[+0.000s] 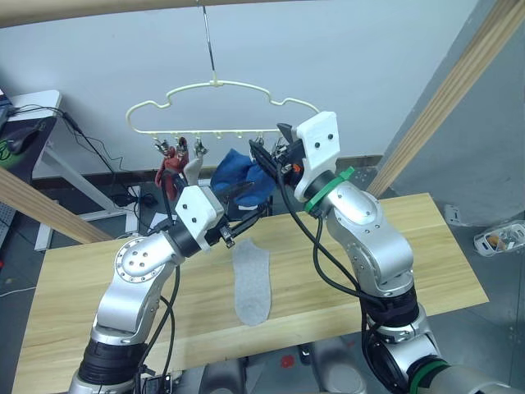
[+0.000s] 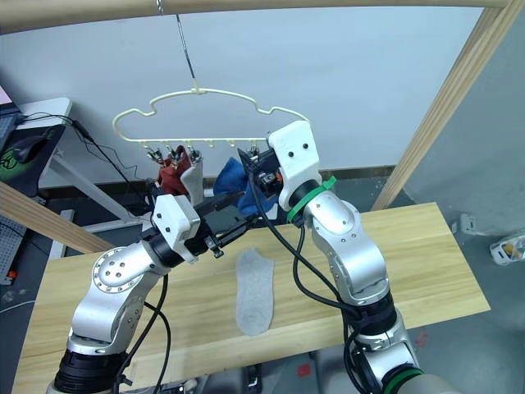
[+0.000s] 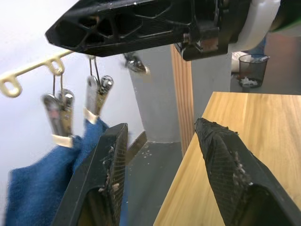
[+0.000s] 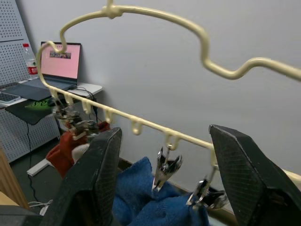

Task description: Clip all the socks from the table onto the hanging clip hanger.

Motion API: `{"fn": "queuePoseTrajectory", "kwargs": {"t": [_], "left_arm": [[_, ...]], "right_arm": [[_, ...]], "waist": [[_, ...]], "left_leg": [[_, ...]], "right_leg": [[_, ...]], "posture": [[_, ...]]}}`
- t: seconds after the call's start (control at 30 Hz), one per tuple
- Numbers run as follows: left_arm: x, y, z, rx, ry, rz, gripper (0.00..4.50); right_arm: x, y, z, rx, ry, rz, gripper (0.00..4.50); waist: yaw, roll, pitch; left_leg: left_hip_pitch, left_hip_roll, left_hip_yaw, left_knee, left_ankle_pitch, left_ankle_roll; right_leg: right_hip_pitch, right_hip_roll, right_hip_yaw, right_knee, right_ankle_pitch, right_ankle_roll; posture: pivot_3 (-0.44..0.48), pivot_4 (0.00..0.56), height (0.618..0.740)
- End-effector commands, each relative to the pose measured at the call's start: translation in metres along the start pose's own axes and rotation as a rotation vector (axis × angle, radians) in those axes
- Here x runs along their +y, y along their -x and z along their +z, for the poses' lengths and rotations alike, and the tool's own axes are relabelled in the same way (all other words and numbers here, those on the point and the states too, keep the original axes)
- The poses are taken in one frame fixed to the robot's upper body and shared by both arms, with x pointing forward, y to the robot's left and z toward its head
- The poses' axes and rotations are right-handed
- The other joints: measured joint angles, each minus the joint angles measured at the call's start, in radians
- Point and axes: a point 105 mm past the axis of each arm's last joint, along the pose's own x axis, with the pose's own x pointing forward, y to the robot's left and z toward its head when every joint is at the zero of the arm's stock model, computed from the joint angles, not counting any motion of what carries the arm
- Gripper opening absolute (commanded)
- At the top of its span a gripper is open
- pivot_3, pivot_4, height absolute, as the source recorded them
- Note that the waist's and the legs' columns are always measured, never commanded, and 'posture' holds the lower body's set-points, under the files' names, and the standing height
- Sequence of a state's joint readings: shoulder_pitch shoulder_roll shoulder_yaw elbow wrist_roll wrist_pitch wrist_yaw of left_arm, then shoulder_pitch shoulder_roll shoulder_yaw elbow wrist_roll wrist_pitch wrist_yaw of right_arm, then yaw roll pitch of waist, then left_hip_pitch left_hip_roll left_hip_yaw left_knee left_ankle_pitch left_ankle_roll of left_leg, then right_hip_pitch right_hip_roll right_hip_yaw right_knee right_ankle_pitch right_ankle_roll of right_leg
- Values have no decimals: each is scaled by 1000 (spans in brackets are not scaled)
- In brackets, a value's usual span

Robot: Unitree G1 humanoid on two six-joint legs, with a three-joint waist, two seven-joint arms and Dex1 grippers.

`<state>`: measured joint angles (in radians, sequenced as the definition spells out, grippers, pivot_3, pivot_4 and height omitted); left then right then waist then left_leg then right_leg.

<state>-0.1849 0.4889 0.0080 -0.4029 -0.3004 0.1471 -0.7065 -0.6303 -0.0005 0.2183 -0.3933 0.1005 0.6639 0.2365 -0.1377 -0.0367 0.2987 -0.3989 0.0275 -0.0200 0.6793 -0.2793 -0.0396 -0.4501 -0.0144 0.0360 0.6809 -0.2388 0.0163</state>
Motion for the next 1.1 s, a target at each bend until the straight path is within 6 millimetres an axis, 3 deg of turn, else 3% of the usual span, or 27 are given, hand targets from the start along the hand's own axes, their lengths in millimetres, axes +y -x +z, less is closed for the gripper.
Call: {"fn": "queuePoseTrajectory", "kwargs": {"t": [0.03,0.27,0.53,0.6,0.7,1.1], "left_arm": [[3,5,10,-25,-27,11,2469],[6,10,7,-5,14,1,2469],[12,14,7,21,7,-26,2469],[13,13,8,20,6,-31,2502],[14,11,8,19,3,-39,2517],[18,7,11,19,-22,-76,2517]], "right_arm": [[2,11,16,-65,28,27,3088],[0,32,18,-66,88,59,3088],[-23,59,13,-31,108,-69,3088],[-26,61,10,-16,104,-91,2910],[-30,62,6,6,100,-119,2171],[-46,50,-20,129,25,-246,2171]], "waist": [[1,0,0],[2,0,0],[3,0,0],[2,0,0],[0,0,0],[0,0,0]], "left_leg": [[0,0,0,0,0,0],[0,0,-1,0,0,0],[0,0,-1,0,0,0],[0,-1,-1,0,0,0],[0,0,0,1,0,0],[0,0,0,1,0,0]], "right_leg": [[0,0,0,0,0,0],[0,0,-1,0,0,0],[0,0,-1,0,0,0],[0,0,-1,0,0,0],[0,1,-1,0,0,0],[0,5,0,0,0,0]], "posture": [[-160,236,740],[-164,240,740],[-173,249,740],[-178,250,740],[-180,249,740],[-175,247,740]]}}
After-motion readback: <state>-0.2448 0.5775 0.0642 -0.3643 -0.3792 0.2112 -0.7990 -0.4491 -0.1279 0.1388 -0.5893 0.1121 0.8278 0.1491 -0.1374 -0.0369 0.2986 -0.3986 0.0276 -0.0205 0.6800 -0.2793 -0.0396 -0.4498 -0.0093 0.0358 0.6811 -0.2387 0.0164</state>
